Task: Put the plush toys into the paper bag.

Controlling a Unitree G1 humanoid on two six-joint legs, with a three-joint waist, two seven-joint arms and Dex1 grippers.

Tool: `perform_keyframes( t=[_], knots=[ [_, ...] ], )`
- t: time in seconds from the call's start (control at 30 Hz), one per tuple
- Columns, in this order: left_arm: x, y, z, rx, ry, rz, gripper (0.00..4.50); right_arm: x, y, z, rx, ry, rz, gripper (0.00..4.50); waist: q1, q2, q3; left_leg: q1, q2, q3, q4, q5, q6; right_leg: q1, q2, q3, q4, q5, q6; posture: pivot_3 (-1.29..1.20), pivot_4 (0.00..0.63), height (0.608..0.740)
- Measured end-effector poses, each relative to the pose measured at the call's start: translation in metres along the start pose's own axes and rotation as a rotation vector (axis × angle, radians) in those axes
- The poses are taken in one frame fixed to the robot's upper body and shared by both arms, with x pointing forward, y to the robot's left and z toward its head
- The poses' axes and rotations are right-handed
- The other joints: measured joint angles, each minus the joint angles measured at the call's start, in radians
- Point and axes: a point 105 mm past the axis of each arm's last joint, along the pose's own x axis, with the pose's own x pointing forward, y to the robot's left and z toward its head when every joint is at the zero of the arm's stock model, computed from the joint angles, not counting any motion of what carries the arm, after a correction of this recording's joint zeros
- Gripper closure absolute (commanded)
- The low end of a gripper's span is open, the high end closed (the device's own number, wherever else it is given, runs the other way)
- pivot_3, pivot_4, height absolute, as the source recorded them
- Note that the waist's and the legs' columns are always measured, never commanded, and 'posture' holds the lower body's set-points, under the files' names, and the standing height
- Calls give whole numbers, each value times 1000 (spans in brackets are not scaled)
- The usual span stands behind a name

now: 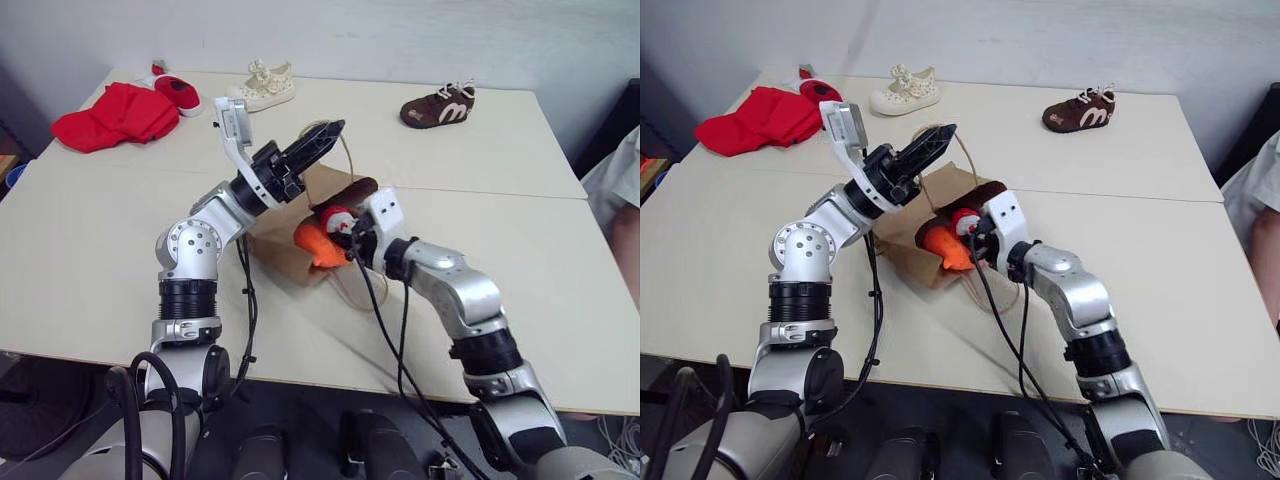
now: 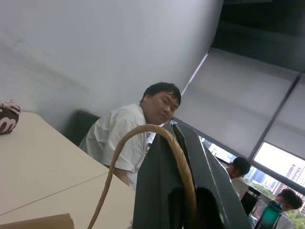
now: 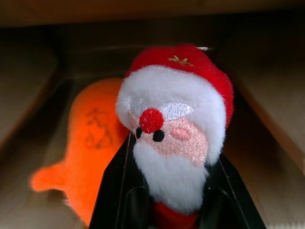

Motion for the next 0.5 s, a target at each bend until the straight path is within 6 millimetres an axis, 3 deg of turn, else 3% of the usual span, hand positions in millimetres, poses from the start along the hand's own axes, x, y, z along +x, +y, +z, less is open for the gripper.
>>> perform_keyframes(
  t=[0.33,0.5],
  knots=[
    [2,-4,-7,-24,33,-34,4500,44,2,9,18,27,9,3978,-27,0,0,-1,1,0,-1,0,0,-1,0,-1,1,0,0,0,150,740],
    [-5,-2,-7,-19,27,-34,4500,45,-1,6,40,-1,41,2285,-28,0,0,-1,1,-1,-1,0,0,0,0,-1,1,0,0,0,150,740]
  ],
)
